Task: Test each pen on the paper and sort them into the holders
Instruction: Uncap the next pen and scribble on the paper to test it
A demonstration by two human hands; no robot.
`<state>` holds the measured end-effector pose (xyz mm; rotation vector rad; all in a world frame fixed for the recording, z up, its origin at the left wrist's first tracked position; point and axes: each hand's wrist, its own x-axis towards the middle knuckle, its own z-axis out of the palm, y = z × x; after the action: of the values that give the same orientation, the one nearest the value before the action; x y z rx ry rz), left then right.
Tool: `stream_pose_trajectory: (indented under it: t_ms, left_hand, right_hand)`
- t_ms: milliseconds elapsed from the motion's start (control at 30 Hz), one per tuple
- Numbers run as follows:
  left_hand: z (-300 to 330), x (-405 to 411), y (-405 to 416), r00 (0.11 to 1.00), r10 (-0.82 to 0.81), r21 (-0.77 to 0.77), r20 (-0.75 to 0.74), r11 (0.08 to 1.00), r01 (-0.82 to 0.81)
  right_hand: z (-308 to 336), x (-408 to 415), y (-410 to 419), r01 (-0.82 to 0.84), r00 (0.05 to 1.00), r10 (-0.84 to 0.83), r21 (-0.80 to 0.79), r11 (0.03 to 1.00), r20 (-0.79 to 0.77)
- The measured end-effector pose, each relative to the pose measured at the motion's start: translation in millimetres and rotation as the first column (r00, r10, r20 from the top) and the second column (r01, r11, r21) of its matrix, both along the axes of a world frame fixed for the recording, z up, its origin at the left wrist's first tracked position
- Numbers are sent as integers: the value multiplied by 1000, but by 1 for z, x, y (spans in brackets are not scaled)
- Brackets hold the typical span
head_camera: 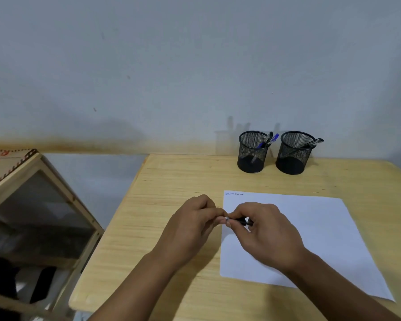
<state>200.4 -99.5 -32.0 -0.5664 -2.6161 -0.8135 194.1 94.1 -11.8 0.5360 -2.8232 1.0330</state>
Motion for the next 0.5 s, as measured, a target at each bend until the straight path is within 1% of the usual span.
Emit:
stream_pose_trajectory:
  t_ms: [133,267,400,500]
  left_hand:
    - [-3,-1,0,1000,-7,-23,-11,1000,7]
    - [-4,-3,-7,1000,5,-6,-12,1000,-5]
    - [-11,-10,-15,986,133,59,101,988,-140]
    - [-21,-16,-17,948,263,75,178,957,-279]
  right_hand:
    - [-4,2,4,37,998,-38,25,999,50]
    - [-9,-3,15,61,984,-57,-16,998,166]
    - [-11,-9,27,119,964,-65,-198,973,258]
    - [-17,-10,35,185,931,-58,-330,926,360]
